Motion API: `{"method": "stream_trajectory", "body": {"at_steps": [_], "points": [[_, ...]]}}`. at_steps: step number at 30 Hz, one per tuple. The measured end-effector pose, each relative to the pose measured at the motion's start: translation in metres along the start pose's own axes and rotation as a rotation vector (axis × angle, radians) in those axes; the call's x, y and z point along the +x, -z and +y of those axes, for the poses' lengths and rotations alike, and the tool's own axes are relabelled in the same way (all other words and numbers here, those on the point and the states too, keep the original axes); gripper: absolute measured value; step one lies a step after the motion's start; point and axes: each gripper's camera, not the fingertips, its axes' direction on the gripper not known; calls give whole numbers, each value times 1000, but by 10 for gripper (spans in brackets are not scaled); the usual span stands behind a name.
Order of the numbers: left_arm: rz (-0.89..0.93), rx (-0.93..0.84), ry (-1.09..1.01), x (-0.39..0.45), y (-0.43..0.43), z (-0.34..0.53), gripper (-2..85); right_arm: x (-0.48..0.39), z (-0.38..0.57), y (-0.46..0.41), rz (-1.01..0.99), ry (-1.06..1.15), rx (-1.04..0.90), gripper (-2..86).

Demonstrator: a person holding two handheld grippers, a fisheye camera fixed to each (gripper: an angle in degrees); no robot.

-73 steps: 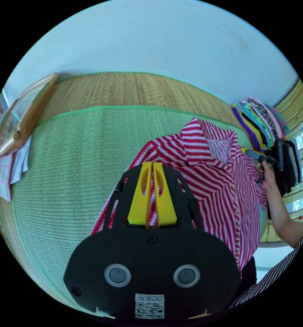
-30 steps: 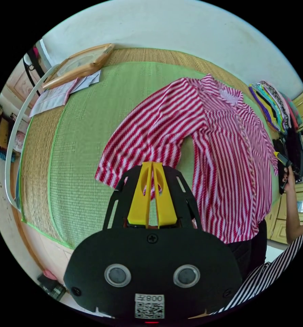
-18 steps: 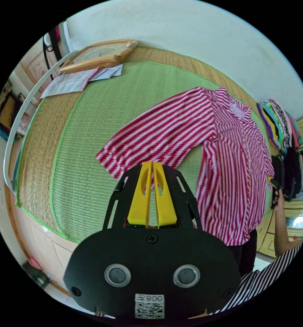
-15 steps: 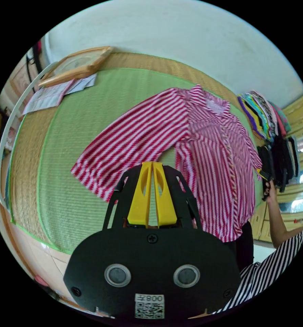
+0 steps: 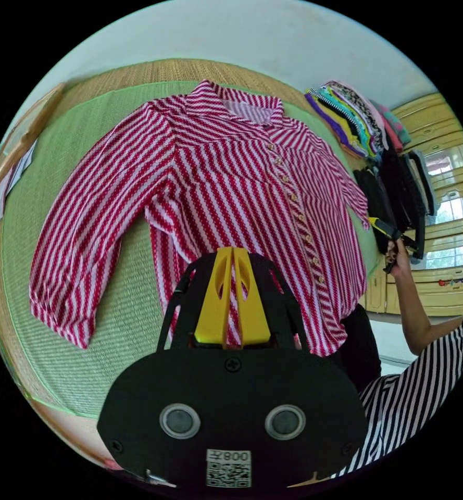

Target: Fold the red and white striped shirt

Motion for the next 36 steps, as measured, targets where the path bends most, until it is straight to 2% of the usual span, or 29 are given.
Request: {"method": "stream_trajectory", "body": {"at_steps": [3,7,9,11,15,19,26,31,34,36], "points": [[24,-13,15,2,10,27,1,-41,15,1,-104,139,-51,0],[13,-83,96,-7,7,65,1,-94,43,-34,-122,287,-201,-1],[-5,-116,117,-15,2,78,1,-101,58,-65,-52,288,-286,-3],[39,-85,171,-28,9,89,0,-91,61,-65,-91,252,-251,-3],[-14,-83,198,-32,21,92,1,-69,54,-61,-120,170,-253,-1],[45,50,160,-32,44,71,2,-76,51,-56,-82,184,-252,0],[-23,143,196,-61,55,-7,1,-105,16,-51,-127,203,-181,0],[-134,169,251,-88,64,-46,1,-128,-43,-62,-98,240,-114,1],[-213,115,301,-110,58,-62,1,-136,-85,-81,-38,241,-82,0],[-202,134,285,-120,60,-70,1,-136,-112,-105,28,221,-94,0]]}}
